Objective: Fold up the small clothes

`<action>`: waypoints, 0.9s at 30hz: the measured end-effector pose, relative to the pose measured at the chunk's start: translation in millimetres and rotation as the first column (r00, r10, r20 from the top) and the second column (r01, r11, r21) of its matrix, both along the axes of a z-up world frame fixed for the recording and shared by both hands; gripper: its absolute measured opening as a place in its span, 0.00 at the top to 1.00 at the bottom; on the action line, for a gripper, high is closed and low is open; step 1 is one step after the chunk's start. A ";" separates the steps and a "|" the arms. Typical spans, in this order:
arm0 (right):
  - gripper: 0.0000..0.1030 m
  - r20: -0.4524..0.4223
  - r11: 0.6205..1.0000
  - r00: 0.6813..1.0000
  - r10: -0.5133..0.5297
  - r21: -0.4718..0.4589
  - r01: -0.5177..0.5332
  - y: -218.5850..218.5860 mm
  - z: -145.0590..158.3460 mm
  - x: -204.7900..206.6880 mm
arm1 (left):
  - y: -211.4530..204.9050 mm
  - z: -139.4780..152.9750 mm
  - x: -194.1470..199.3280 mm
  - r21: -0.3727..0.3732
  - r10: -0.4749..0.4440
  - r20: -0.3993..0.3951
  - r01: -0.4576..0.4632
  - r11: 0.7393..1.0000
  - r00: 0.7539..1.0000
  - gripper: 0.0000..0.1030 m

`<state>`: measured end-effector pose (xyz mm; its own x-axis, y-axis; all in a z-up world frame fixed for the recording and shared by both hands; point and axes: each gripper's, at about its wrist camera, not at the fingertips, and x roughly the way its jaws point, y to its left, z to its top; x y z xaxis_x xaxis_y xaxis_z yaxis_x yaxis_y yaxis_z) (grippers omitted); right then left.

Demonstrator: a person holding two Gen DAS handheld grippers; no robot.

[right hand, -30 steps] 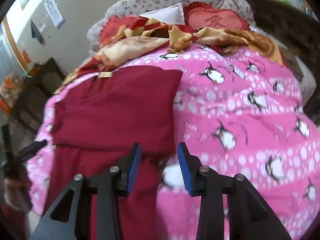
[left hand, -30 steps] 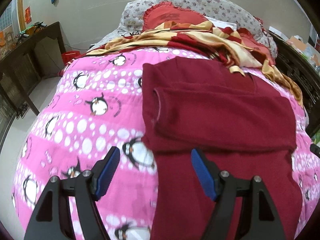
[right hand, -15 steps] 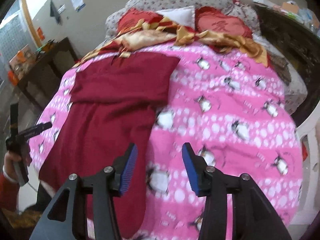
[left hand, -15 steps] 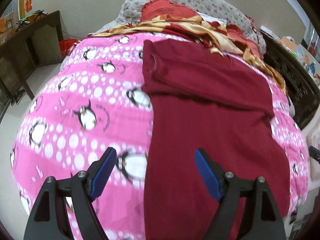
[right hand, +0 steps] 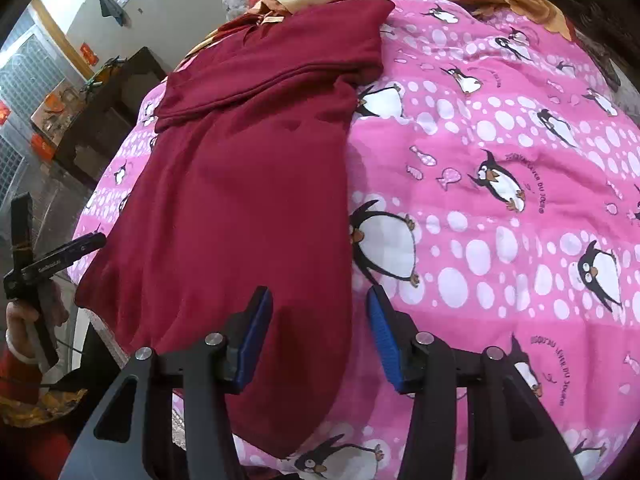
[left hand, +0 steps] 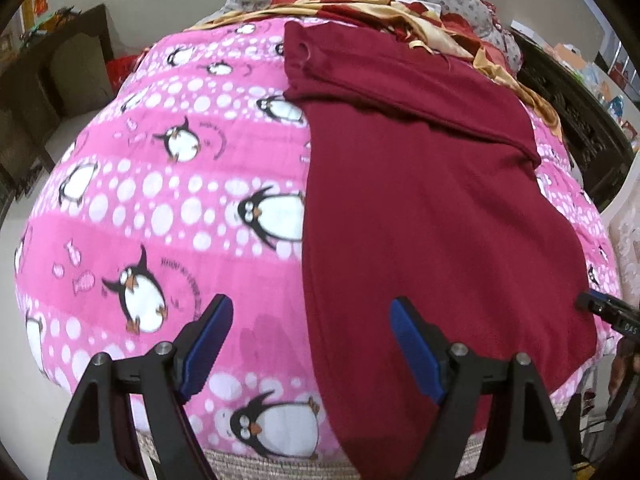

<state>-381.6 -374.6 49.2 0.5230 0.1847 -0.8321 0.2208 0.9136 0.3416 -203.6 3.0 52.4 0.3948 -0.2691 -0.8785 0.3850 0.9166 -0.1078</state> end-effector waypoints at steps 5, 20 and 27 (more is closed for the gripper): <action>0.27 0.003 1.000 1.000 0.007 0.013 -0.007 0.1 1.5 -4.5 | -5.0 -8.0 -6.8 0.007 -0.023 -0.045 0.023 1.000 0.999 0.19; 0.66 0.125 0.996 0.991 0.051 0.066 -0.060 -1.1 34.9 -24.8 | -0.6 16.0 -14.3 -0.099 -0.098 -0.074 0.091 0.991 0.992 0.94; 0.67 0.044 0.993 0.992 0.116 0.030 -0.118 16.7 17.7 -29.4 | 17.3 9.6 -23.2 -0.051 -0.082 -0.071 0.079 0.996 0.994 0.94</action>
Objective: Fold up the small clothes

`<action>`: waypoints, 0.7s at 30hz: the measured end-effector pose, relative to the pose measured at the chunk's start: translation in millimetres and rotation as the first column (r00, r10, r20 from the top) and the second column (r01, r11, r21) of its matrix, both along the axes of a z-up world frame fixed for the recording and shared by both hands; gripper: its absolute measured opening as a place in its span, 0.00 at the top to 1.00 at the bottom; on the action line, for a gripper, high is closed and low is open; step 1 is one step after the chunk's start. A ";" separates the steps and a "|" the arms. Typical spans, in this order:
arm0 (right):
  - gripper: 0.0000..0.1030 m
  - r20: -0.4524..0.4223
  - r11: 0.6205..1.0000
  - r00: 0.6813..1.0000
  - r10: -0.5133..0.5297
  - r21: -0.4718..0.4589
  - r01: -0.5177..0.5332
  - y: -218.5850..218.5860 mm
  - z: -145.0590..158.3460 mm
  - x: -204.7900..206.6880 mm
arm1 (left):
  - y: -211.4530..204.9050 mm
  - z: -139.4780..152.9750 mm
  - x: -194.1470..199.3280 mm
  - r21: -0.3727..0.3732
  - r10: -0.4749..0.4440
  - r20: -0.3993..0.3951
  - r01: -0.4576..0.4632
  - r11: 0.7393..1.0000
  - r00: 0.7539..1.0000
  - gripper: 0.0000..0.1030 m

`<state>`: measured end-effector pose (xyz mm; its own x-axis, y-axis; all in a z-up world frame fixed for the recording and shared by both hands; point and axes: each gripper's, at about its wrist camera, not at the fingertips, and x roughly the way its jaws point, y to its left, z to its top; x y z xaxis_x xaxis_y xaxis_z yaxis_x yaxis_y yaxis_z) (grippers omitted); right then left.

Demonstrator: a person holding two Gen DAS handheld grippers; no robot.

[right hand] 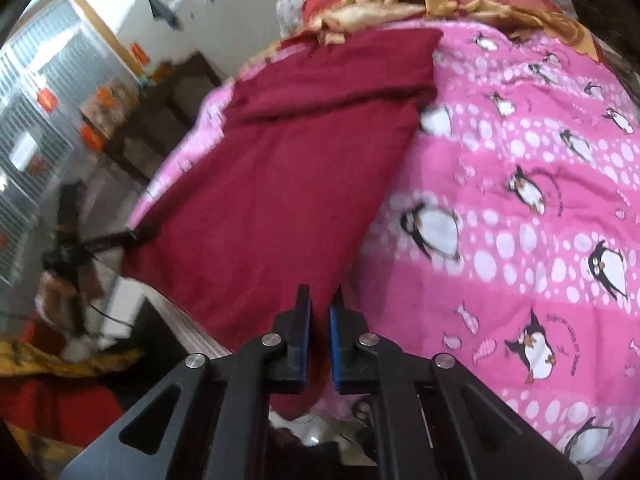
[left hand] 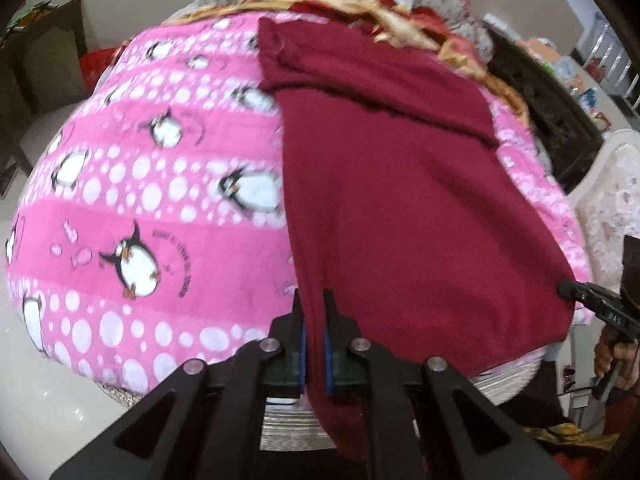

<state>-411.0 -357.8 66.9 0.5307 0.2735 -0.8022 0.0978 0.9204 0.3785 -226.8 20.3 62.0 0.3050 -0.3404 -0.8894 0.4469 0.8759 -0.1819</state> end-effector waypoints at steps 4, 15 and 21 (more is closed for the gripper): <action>0.61 -0.066 0.997 0.997 -0.038 0.070 0.043 -9.0 -19.6 -0.7 | -1.6 -11.3 1.2 0.014 0.015 -0.013 -0.014 1.000 1.000 0.92; 0.46 -0.050 0.987 0.999 0.014 0.159 -0.006 -1.3 -26.2 -5.9 | -4.7 -24.5 3.0 0.072 0.048 -0.018 -0.047 0.996 0.999 0.62; 0.45 -0.042 0.991 0.998 0.050 0.125 -0.045 8.0 -26.3 1.8 | -9.0 -29.1 4.6 0.089 0.042 -0.015 -0.041 0.995 0.999 0.59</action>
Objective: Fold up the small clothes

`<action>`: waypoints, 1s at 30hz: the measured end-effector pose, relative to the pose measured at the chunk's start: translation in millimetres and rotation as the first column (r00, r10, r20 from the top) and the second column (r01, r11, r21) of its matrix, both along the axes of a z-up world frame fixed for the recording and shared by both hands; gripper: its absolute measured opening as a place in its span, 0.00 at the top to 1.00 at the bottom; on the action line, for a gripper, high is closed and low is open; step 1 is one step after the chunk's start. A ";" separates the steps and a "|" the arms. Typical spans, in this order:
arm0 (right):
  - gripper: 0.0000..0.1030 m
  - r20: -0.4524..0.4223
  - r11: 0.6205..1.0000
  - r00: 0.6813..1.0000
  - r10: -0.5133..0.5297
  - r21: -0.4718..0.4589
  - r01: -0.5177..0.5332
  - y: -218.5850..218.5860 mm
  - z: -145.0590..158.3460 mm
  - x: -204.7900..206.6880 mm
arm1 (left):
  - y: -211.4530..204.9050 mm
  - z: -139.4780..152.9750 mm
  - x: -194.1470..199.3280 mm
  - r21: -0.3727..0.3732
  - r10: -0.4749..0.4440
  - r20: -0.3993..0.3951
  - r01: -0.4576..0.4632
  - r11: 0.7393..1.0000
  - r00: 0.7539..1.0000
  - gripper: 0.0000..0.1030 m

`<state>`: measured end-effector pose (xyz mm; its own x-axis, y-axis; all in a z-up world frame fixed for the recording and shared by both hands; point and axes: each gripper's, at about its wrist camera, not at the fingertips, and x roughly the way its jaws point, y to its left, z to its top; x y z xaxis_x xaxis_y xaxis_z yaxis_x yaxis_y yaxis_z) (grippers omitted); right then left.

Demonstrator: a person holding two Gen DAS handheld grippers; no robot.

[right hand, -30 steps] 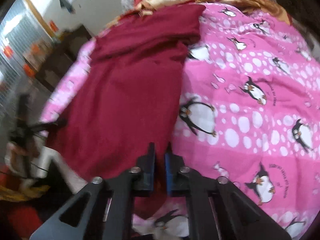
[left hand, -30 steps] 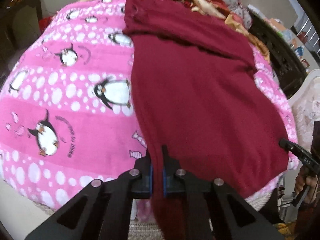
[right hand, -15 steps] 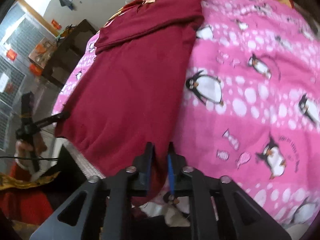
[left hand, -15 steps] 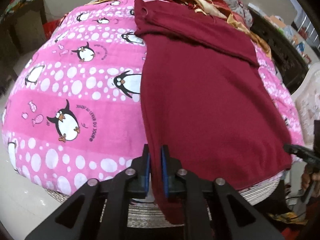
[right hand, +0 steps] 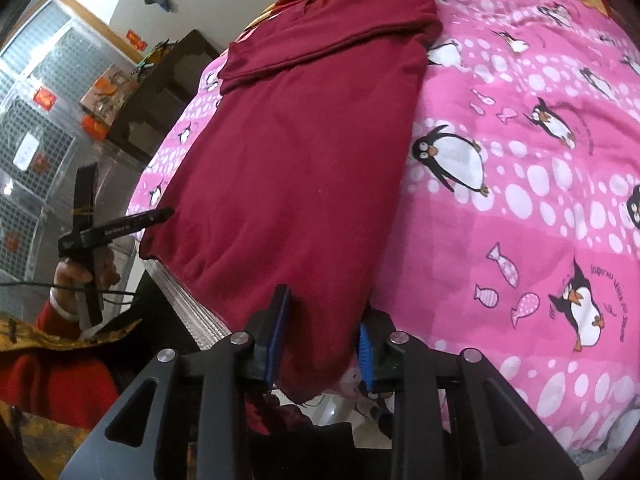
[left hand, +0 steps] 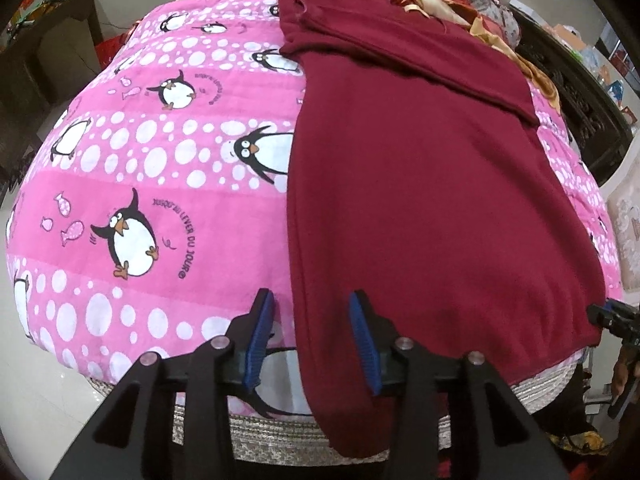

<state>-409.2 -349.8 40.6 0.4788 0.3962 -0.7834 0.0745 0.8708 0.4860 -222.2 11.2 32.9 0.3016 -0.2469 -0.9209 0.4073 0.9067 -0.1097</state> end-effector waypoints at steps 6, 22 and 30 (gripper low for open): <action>0.58 0.018 0.999 0.999 0.039 0.026 -0.039 5.0 4.8 6.9 | -3.4 -1.3 0.7 0.006 -0.011 -0.007 0.011 1.000 1.000 0.62; 0.65 0.327 0.986 0.936 -0.127 0.141 0.084 -53.9 78.5 104.5 | -15.4 86.7 94.3 -0.321 0.060 0.054 -0.039 0.946 0.997 0.94; 0.65 0.335 0.965 0.908 -0.251 0.159 0.209 -112.4 89.0 186.9 | -60.1 101.4 172.7 -0.335 0.096 0.145 -0.042 0.941 0.985 0.94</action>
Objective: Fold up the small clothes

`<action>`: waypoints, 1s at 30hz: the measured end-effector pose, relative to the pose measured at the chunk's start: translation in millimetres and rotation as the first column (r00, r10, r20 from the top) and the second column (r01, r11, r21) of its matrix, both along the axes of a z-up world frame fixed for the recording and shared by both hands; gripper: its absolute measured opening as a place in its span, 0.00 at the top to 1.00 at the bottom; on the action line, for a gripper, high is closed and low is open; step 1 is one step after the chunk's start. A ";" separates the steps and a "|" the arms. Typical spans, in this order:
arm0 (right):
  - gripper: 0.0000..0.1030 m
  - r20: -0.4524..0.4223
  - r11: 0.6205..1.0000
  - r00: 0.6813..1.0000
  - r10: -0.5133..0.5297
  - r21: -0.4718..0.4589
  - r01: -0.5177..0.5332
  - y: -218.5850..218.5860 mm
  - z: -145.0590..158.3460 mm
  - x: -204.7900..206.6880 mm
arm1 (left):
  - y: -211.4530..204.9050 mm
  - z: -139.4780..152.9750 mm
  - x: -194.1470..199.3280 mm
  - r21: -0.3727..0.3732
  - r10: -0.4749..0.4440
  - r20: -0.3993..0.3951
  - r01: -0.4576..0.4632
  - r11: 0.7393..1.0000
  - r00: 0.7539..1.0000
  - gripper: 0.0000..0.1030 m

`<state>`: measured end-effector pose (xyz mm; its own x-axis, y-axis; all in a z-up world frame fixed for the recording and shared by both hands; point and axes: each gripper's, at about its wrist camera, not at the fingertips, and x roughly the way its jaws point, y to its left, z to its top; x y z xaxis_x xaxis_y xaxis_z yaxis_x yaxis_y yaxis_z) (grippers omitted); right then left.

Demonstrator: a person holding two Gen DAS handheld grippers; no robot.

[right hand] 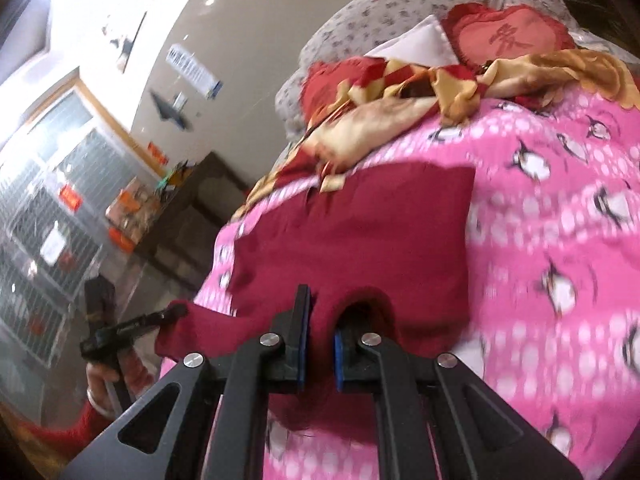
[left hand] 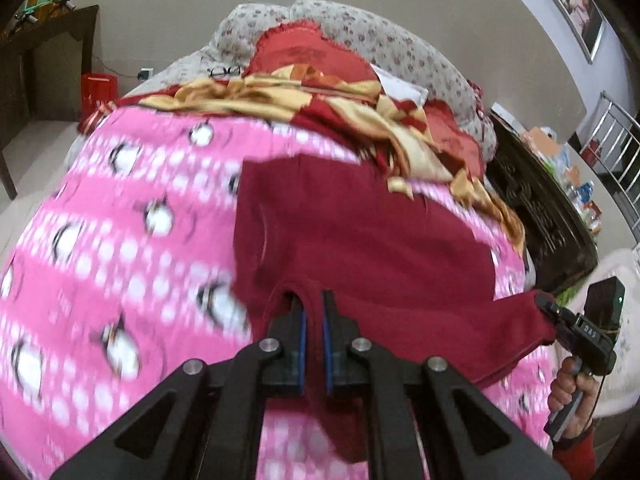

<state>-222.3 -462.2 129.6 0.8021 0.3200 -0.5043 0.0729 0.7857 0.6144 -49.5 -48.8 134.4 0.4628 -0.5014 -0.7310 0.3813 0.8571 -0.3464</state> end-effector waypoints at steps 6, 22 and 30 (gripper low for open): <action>0.65 -0.046 0.999 0.998 -0.035 -0.004 0.035 -23.6 -8.4 58.9 | -29.3 -14.0 64.9 0.024 0.042 0.002 -0.042 0.999 0.999 0.94; 0.38 -0.059 0.991 0.992 -0.113 0.063 0.117 -74.5 -13.1 68.4 | -29.5 -15.2 109.3 -0.021 0.049 -0.006 -0.049 0.999 0.999 0.22; 0.39 -0.013 0.984 1.000 -0.002 -0.178 0.000 -21.1 0.9 30.6 | -1.9 11.8 65.8 -0.036 0.010 0.113 -0.006 0.999 0.994 0.18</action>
